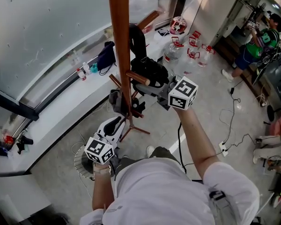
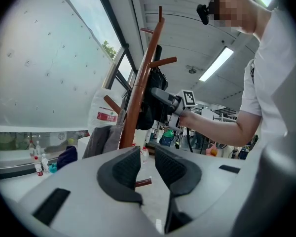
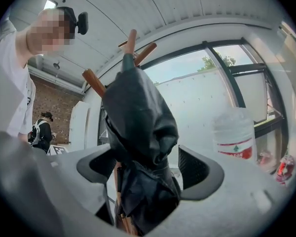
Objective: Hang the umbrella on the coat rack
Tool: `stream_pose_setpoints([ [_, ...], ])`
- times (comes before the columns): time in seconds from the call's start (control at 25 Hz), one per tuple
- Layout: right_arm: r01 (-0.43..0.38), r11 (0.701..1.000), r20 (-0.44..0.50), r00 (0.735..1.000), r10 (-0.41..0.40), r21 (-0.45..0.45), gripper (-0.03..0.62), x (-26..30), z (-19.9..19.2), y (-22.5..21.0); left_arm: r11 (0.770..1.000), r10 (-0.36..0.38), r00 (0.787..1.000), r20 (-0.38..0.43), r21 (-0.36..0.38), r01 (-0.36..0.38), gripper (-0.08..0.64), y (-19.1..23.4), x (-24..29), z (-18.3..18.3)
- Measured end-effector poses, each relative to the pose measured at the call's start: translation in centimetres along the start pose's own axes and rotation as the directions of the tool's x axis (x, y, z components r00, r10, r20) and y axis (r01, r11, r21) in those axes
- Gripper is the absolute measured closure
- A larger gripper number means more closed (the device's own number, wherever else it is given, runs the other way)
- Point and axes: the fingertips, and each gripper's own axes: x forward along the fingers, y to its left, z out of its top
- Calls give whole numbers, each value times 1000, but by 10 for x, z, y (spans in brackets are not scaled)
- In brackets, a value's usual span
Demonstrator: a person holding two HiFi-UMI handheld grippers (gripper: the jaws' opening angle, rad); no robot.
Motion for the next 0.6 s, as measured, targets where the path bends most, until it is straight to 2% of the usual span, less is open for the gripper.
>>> stream_pose_setpoints([
  [0.32,42,998,24,999,-43,35,216,-26,2,-5,999,-47,999,-7,9,47,486,-11,10,0],
  [0.6,169,984,31,985,-171,50,220,-70,-4,-20,994,-109,994,-23,8,109,486,-16,33,3],
])
